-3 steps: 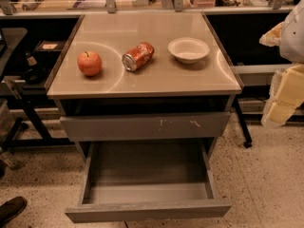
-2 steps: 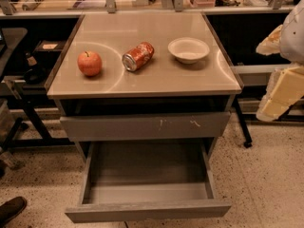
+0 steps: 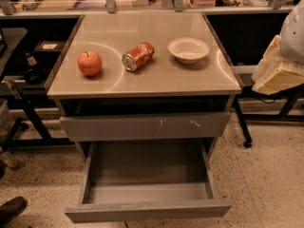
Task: Close middle drawer
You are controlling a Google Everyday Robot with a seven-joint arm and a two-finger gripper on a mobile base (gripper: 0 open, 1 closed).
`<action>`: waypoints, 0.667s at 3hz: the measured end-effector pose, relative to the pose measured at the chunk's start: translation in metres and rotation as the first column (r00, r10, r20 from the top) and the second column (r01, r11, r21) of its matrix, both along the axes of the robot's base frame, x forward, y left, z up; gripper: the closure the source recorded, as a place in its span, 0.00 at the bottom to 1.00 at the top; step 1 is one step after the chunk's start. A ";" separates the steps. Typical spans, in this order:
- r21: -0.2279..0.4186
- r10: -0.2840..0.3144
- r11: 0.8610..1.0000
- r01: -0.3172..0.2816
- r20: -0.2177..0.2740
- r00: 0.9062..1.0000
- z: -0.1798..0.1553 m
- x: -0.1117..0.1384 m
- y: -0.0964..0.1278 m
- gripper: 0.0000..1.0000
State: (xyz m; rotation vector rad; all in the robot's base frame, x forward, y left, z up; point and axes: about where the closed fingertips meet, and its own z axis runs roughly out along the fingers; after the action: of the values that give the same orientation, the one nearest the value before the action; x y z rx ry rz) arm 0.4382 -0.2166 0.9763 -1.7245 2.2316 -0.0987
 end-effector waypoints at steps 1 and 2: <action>0.000 0.000 1.000 0.000 0.000 1.000 0.000 0.000 0.000 0.88; 0.006 -0.007 1.000 0.007 -0.007 1.000 -0.003 -0.003 -0.002 1.00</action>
Offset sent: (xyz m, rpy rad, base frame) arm -0.0078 -0.0069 -0.0128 0.0146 0.0438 -0.0169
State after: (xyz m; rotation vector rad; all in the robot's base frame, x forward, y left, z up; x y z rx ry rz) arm 0.4356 -0.2186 0.9737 -1.7171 2.2404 -0.0882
